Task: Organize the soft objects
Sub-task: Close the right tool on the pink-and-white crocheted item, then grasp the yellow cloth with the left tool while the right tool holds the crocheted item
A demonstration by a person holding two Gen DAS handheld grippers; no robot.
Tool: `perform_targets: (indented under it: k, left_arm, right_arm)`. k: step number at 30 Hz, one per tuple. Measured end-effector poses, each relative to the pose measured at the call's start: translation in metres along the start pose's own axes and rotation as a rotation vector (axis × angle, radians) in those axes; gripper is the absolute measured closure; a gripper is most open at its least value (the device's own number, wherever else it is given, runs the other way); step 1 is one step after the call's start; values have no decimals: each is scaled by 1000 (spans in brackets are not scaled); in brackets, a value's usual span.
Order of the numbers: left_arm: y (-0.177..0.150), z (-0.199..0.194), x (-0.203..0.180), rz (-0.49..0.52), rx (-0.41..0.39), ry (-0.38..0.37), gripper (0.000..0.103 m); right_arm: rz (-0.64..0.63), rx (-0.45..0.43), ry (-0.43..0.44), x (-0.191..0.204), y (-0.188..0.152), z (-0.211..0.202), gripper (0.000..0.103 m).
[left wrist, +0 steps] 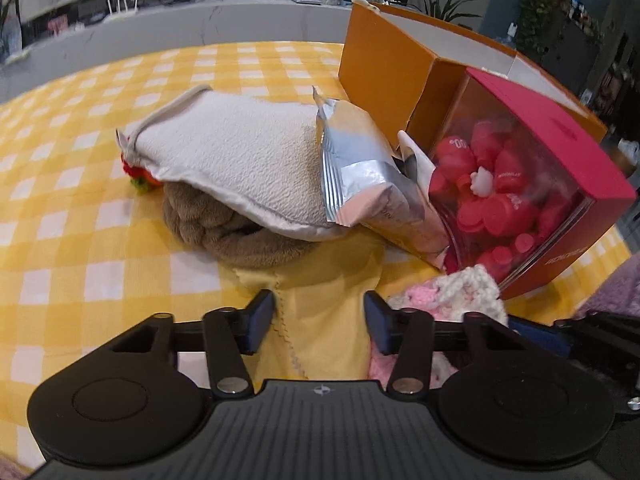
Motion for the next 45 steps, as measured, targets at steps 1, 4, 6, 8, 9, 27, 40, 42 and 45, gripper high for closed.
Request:
perform_targets:
  k: [1,4,6,8,9,27,40,42,45]
  left_arm:
    - [0,0,-1,9,-5,12,58]
    - [-1,-1,-1,13,-11,23,83]
    - [-2,-3,-2,19,-14,7,98]
    - [-3,-6,-3,22,-24,-21,99]
    - [-3,-8,-2,12,-29,-40,99]
    - [-23,-124,49,-156,-222,-73,99]
    - [-16,-155,66,-165,-263,-65,99]
    - [-24,-137,65,-147,-195,-44,99]
    - [-35,-107,65,-134,-87,-28,99]
  right_arm:
    - [0,-1,0,0,0,0,72]
    - [-2,-4,-1,0,0,0,72]
    - [-3,-5,-2,0,-1,-1,72]
    - [-6,-7,-3,0,0,-1,73]
    - [-7,-10,-3,1,-1,-2,74]
    - [-29,-170,92,12,0,-47,94]
    - [-12,-212,302,31,7,-65,94]
    - [-17,-158,265,31,5,-48,94]
    - [3,-91,211,24,-2,-30,93]
Point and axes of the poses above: each gripper's, at about its wrist camera, not at the fingertips, and z roughly the way its jaws point, x to its left, y to its top, the point moved 4 cm from there along z, roughly the way its jaws point, and after that the axes turned 12 degrees about y, right-handed, at the moved point
